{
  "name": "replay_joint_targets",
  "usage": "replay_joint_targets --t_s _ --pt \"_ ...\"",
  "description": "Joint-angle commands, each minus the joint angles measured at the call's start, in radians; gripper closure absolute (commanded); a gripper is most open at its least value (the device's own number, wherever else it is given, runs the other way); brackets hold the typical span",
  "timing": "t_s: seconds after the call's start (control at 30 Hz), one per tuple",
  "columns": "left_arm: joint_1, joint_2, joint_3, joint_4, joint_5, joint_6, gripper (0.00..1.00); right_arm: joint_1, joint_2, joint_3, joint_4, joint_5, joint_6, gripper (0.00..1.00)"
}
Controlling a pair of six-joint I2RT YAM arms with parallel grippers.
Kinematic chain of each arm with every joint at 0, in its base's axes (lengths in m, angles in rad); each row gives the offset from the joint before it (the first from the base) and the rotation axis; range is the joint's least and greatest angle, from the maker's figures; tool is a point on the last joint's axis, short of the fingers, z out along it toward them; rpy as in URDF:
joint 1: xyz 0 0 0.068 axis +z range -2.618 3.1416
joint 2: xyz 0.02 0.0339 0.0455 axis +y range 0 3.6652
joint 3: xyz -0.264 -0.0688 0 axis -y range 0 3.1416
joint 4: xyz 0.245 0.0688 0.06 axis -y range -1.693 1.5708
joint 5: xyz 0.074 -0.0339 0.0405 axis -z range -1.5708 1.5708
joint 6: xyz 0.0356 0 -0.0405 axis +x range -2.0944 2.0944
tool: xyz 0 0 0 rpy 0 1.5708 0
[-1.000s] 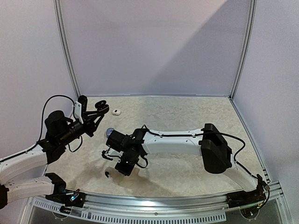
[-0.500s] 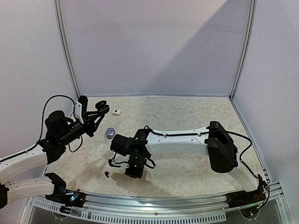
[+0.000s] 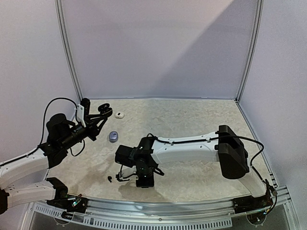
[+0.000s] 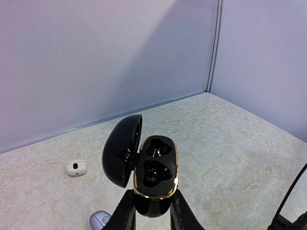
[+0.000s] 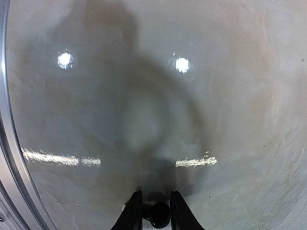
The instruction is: Insert the wireless bluetooth earbuds into the charging case
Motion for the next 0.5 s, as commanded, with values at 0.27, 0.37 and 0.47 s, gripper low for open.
replay_joint_targets --t_s 0.27,0.37,0.47 --pt "0.014 0.013 -0.013 0.025 0.023 -0.008 1.00 0.008 -0.111 -0.026 -0.012 0.148 -0.023 0.68" --pt "0.015 0.015 -0.014 0.028 0.030 -0.009 1.00 -0.001 -0.144 -0.026 0.036 0.126 0.026 0.66" --pt "0.015 0.014 -0.013 0.028 0.034 -0.010 1.00 -0.028 -0.176 -0.036 0.104 0.045 0.111 0.63"
